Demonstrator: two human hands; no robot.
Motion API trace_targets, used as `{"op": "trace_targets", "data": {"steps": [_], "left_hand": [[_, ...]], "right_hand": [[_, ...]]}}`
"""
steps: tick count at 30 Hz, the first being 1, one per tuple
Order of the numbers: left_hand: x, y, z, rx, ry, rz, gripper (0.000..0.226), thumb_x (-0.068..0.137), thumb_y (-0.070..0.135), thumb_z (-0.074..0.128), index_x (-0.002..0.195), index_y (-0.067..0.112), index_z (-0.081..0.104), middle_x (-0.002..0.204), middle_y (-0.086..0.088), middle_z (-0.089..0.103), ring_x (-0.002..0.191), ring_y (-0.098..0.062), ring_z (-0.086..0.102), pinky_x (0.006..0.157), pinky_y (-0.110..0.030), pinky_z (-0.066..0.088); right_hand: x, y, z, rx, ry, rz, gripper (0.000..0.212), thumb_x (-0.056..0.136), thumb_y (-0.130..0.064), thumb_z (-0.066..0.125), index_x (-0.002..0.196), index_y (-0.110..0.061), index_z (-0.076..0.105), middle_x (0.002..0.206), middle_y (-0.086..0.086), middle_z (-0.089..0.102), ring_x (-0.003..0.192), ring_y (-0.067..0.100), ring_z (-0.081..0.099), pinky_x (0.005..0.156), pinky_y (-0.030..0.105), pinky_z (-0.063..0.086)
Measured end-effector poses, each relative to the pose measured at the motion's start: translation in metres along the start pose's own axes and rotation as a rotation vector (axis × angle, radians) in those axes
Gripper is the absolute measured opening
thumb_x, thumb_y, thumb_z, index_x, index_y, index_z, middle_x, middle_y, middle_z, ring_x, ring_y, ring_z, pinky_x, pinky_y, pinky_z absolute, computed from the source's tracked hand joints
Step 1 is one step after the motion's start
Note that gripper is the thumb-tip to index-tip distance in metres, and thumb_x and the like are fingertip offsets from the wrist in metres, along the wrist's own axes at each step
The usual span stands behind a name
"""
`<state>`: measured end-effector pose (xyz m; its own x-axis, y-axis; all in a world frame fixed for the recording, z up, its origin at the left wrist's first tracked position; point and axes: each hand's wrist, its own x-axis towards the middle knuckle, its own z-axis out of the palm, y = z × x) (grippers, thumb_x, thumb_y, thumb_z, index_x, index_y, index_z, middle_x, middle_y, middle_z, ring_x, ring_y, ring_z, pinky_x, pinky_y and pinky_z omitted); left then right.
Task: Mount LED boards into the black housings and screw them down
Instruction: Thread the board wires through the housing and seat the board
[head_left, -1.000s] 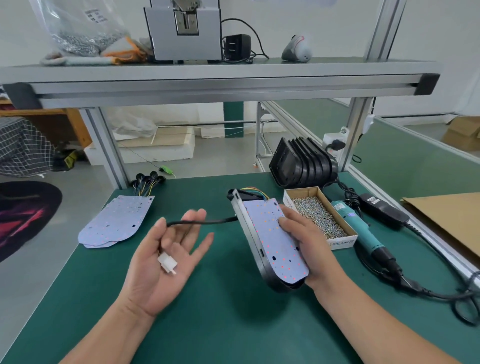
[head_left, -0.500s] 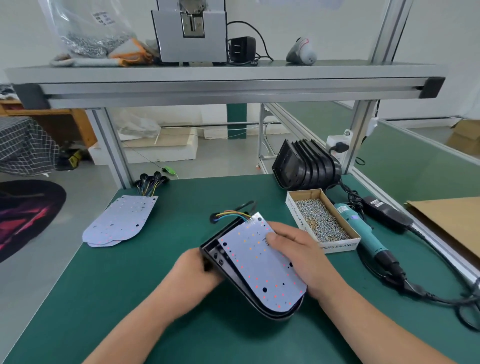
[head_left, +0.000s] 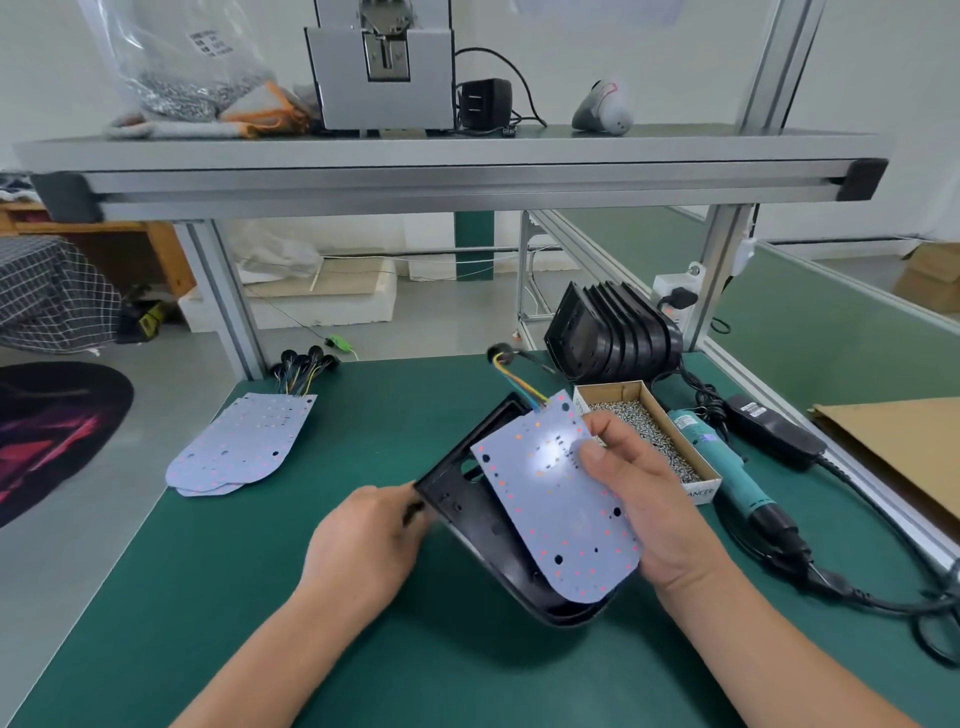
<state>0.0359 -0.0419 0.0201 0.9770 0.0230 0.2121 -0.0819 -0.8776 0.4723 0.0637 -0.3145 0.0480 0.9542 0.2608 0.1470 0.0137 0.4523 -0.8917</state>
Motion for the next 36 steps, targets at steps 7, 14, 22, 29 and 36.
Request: {"op": "trace_targets", "data": {"steps": [7,14,22,29,36], "left_hand": [[0.003,-0.011,-0.012,0.086,0.063,-0.061,0.065,0.105,0.011,0.045,0.152,0.056,0.042,0.127,0.028,0.063,0.103,-0.014,0.065,0.081,-0.035,0.056],[0.002,-0.007,-0.006,0.063,-0.043,-0.005,0.079,0.096,0.003,0.043,0.162,0.046,0.029,0.126,0.02,0.06,0.118,-0.013,0.052,0.096,-0.033,0.05],[-0.002,0.002,0.011,-0.444,-0.11,0.318,0.029,0.097,0.024,0.062,0.122,0.04,0.065,0.121,0.022,0.069,0.119,0.0,0.062,0.12,-0.045,0.038],[-0.002,-0.001,0.008,-0.64,-0.267,0.277,0.03,0.101,0.059,0.057,0.108,0.038,0.077,0.106,0.012,0.076,0.102,-0.008,0.069,0.102,-0.035,0.053],[0.004,-0.007,0.011,-0.608,-0.292,0.084,0.043,0.103,0.063,0.051,0.089,0.034,0.079,0.073,0.01,0.061,0.092,-0.003,0.065,0.105,-0.017,0.039]], "right_hand": [[0.004,0.001,-0.004,0.016,0.047,-0.017,0.021,0.09,-0.022,0.07,0.108,-0.012,0.068,0.1,0.016,0.073,0.078,0.025,0.073,0.065,0.034,0.061],[0.005,0.005,-0.003,0.015,0.007,0.01,0.025,0.093,-0.018,0.068,0.118,-0.018,0.072,0.111,0.018,0.076,0.085,0.027,0.076,0.072,0.038,0.063],[0.003,0.011,0.001,-0.066,-0.078,0.076,0.035,0.093,-0.021,0.072,0.126,-0.01,0.067,0.112,0.021,0.074,0.088,0.03,0.074,0.074,0.037,0.062],[0.004,0.012,0.004,-0.038,-0.085,0.088,0.035,0.092,-0.022,0.074,0.125,-0.012,0.069,0.113,0.022,0.074,0.09,0.031,0.075,0.077,0.04,0.063],[0.003,-0.007,-0.015,0.033,0.061,-0.04,0.031,0.092,-0.017,0.066,0.122,-0.011,0.068,0.112,0.016,0.075,0.087,0.027,0.075,0.072,0.036,0.062]]}}
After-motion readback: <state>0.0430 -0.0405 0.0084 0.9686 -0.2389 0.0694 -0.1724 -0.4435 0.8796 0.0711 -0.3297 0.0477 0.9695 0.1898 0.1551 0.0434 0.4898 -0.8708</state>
